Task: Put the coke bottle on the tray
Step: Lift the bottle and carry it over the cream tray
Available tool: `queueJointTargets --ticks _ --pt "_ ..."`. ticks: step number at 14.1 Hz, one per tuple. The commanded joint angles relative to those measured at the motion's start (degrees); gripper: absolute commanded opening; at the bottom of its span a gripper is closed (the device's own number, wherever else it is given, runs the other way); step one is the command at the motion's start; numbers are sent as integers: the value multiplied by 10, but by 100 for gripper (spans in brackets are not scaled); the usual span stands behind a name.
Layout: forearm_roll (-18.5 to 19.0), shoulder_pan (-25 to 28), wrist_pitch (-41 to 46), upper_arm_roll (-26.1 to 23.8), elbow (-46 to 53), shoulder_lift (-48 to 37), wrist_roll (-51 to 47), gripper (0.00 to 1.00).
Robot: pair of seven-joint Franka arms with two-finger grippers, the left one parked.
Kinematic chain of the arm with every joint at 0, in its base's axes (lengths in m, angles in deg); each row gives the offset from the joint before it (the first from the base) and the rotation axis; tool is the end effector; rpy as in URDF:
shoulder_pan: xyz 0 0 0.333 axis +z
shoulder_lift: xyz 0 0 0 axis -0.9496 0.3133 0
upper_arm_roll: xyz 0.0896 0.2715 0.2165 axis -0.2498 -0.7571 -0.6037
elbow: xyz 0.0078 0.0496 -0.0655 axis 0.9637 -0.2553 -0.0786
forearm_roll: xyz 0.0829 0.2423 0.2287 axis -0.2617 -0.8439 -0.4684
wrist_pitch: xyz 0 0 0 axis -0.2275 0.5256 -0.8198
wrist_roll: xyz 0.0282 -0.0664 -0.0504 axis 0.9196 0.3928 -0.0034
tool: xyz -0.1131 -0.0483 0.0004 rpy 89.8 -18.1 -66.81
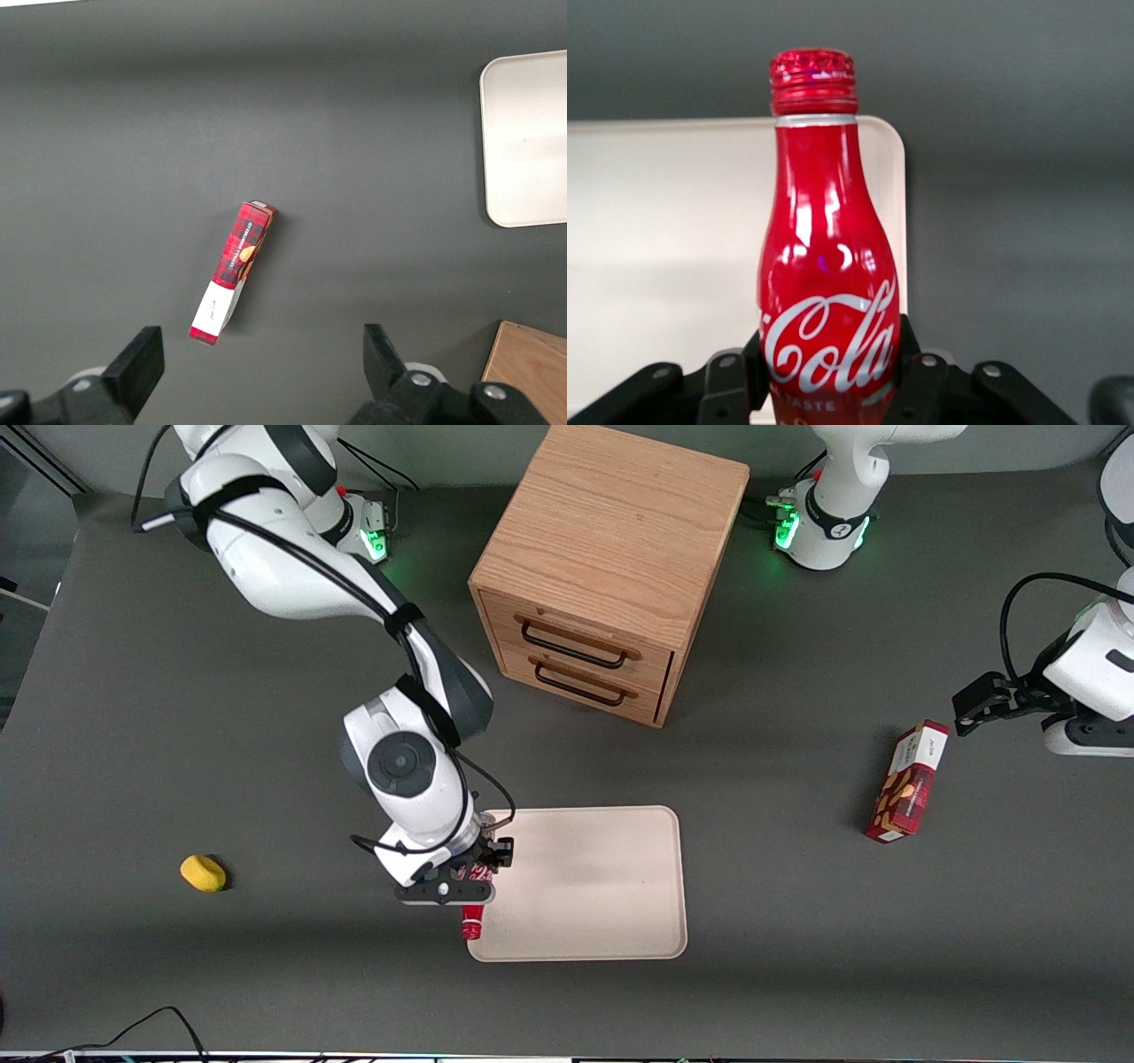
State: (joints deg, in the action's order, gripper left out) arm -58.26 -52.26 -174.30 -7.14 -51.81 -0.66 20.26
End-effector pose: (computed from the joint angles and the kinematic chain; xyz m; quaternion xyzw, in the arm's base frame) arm 0.6942 0.3420 0.3269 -0.9977 -0.0047 -0.0678 0.0051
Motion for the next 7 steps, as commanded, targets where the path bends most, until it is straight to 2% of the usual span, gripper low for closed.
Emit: queueJointTargets --ticks 1,4,7 --pt "-43 2 4 7 38 52 39 0" --pt "-93 5 12 20 34 68 39 0" --pt "-95 9 9 35 33 76 44 0"
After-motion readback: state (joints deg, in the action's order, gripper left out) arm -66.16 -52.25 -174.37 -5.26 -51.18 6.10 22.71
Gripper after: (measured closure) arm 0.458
